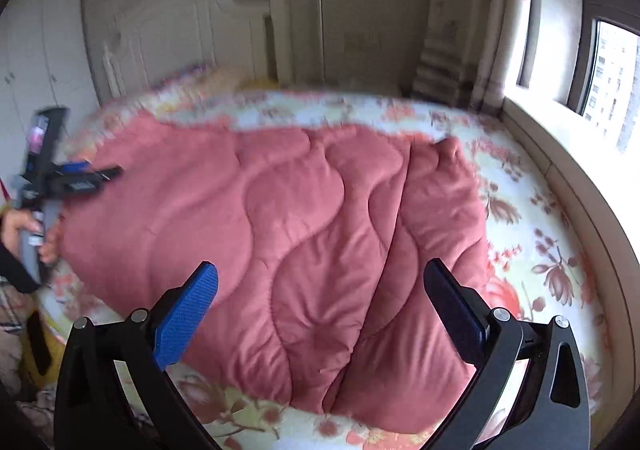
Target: Fold large clothes
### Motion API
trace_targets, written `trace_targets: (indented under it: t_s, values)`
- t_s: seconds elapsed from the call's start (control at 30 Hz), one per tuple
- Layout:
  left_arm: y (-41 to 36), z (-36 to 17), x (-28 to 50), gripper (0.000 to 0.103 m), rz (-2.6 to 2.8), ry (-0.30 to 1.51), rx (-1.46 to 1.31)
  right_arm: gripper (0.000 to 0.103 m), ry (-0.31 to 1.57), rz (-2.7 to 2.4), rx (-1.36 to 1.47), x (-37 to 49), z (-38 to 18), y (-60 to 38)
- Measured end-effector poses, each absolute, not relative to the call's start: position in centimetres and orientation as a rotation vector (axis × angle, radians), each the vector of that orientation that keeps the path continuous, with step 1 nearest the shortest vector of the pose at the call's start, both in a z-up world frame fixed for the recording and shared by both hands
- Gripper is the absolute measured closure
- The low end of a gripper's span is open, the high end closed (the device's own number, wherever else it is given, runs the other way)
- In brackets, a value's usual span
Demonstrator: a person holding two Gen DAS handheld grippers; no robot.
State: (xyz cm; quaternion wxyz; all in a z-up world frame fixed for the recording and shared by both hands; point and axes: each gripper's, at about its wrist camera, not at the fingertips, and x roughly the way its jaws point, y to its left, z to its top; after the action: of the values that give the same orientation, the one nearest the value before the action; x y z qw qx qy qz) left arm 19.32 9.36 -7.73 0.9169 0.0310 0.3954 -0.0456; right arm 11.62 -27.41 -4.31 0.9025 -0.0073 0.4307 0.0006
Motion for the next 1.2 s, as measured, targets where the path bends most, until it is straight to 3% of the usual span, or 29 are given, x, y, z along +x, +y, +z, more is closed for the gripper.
trace_targets:
  t_s: [0.2,0.4,0.67,0.77,0.97,1.2]
  values:
    - [9.4,-8.8,20.0,0.002,-0.092,0.852,0.049,0.005,0.918,0.038,0.015,12.2,-6.1,-29.2]
    - [9.6,-9.1,19.9,0.002,-0.100,0.852,0.033,0.005,0.877,-0.031,0.022,9.8,-3.8,-29.9]
    - [9.6,-9.1,19.8,0.002,-0.097,0.854,0.027,0.004,0.930,0.033,0.170,10.5,-6.8,-33.3]
    - [9.2,-7.4,19.4,0.002,-0.065,0.870,0.040,0.005,0.943,-0.006,0.145,10.3,-5.3,-32.7]
    - [4.8,-1.9,20.8,0.002,-0.114,0.716,0.152,0.005,0.828,0.055,0.099,11.9,0.4,-30.6]
    - [-0.3,-2.8,25.4,0.002,-0.134,0.769,0.295,0.005,0.839,0.029,0.103,21.8,2.5,-26.5]
